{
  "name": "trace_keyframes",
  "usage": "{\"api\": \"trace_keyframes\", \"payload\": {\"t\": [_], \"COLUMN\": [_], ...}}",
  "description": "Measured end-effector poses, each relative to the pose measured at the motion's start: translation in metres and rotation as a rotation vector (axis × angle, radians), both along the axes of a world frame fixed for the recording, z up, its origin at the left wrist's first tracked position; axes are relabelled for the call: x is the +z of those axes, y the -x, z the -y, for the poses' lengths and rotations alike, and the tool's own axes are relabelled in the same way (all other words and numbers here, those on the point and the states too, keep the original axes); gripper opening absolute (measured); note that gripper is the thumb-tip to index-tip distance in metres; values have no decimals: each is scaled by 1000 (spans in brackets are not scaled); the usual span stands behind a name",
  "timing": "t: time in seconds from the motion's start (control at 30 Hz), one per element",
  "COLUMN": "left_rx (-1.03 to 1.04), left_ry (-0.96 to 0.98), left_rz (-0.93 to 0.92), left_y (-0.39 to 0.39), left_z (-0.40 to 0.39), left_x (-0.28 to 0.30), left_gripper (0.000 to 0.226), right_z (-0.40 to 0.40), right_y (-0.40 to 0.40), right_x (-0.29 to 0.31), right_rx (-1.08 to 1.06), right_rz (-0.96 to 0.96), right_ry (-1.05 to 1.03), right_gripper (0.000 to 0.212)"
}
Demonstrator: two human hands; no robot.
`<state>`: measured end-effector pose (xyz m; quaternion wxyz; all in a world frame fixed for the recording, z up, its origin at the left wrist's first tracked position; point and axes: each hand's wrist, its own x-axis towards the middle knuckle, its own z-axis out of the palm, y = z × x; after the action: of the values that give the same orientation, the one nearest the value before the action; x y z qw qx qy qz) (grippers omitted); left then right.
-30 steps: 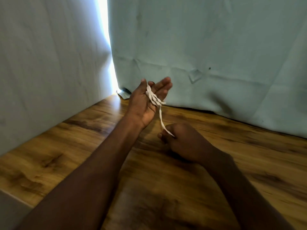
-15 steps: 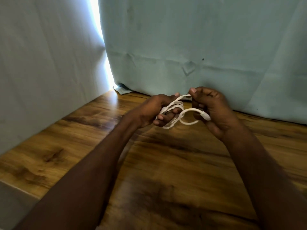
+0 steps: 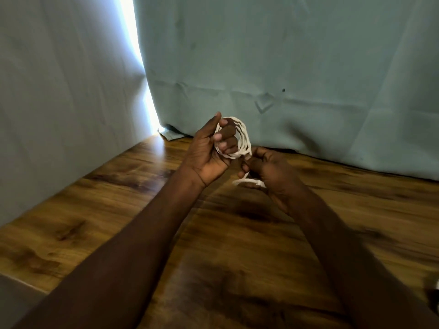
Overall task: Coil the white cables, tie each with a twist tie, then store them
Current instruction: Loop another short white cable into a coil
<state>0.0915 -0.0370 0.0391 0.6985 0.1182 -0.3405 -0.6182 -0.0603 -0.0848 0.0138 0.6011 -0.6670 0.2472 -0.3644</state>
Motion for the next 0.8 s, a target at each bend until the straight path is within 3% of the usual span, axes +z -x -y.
{"api": "trace_keyframes", "payload": {"t": [0.07,0.13,0.23,0.3,0.4,0.53,0.67,0.8], "left_rx": [69,194,431,536,638,379,88,-72], "left_ry": [-36,-97,-143,-212,-294,-225,-226,-283], "left_rz": [-89,-31,264,516,880,875,886,826], "left_y": [1,4,6,4,-3,-5,0,0], "left_z": [4,9,14,15,14,0,-3,-2], "left_x": [-3,-8,-13,-17,-25,-18,-14,-17], "left_gripper": [41,49,44,43,44,40,49,59], "right_z": [-14,-29,-40,-41,-43,-29,-2,0], "right_y": [-8,-14,-12,-8,-7,2,9,1], "right_x": [-2,0,4,10,18,29,10,-5], "right_rx": [0,18,22,4,-8,-81,-279,-330], "right_rz": [-46,-85,-350,-529,-461,-49,-46,32], "right_ry": [-54,-126,-19,228,460,303,523,528], "right_gripper": [11,9,16,25,29,21,15,11]}}
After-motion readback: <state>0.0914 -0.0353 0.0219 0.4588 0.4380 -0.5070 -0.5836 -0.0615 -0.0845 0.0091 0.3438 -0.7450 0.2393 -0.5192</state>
